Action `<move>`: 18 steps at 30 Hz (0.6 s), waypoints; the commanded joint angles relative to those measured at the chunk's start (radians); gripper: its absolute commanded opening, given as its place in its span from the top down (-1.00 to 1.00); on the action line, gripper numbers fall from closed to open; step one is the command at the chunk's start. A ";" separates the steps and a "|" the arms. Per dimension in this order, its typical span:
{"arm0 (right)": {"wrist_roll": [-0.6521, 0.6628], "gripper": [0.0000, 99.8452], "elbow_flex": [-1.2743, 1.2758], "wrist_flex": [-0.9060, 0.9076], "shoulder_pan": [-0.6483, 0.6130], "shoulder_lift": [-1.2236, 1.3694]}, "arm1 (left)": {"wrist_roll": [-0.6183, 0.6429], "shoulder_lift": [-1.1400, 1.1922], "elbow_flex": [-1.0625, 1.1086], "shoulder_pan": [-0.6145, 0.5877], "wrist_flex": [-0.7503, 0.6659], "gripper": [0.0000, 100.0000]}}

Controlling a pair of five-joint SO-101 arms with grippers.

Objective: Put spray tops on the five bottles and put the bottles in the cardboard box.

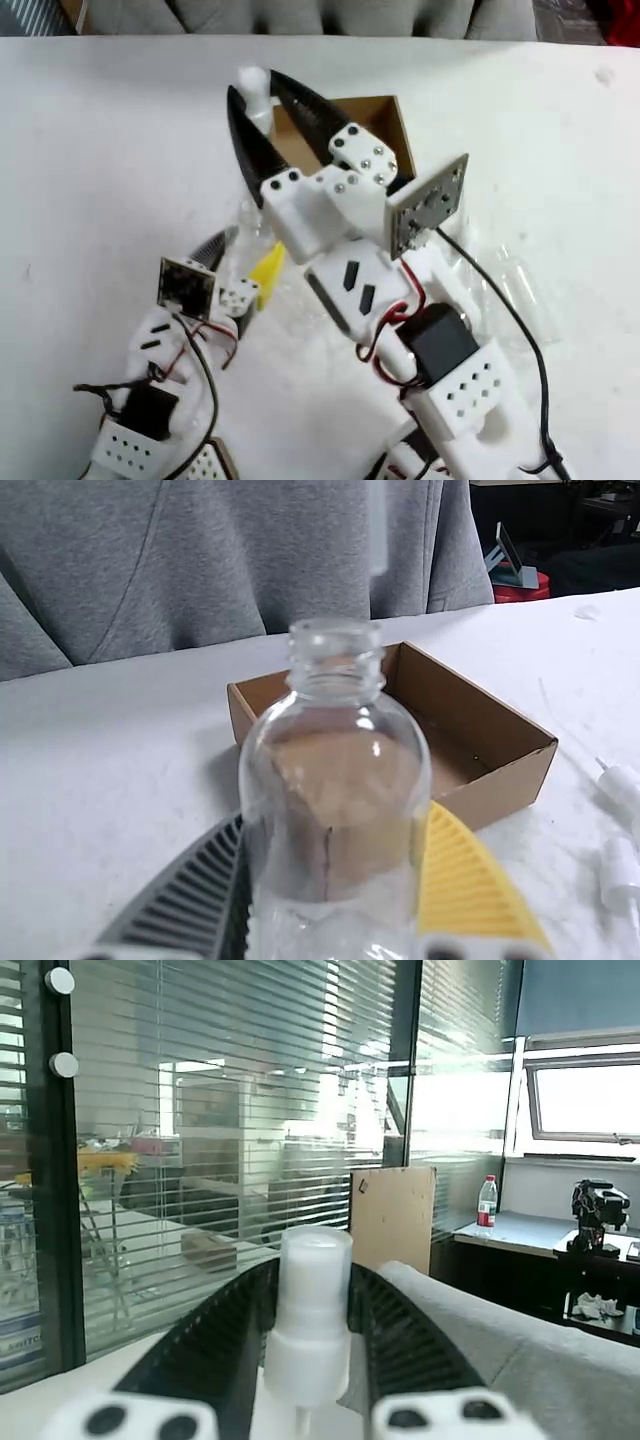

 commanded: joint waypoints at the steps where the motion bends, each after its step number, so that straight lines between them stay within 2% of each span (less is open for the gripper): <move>1: -0.008 0.97 -0.005 -0.045 -0.007 0.005 | -0.015 -0.022 -0.003 0.001 -0.038 0.81; 7: -0.009 0.97 -0.005 -0.047 0.019 0.082 | -0.015 -0.022 -0.003 0.001 -0.038 0.81; 12: -0.107 0.97 0.002 -0.039 0.044 0.105 | -0.015 -0.022 -0.003 0.001 -0.038 0.81; 18: -0.114 0.97 0.092 -0.038 0.038 0.087 | -0.015 -0.022 -0.003 0.001 -0.038 0.81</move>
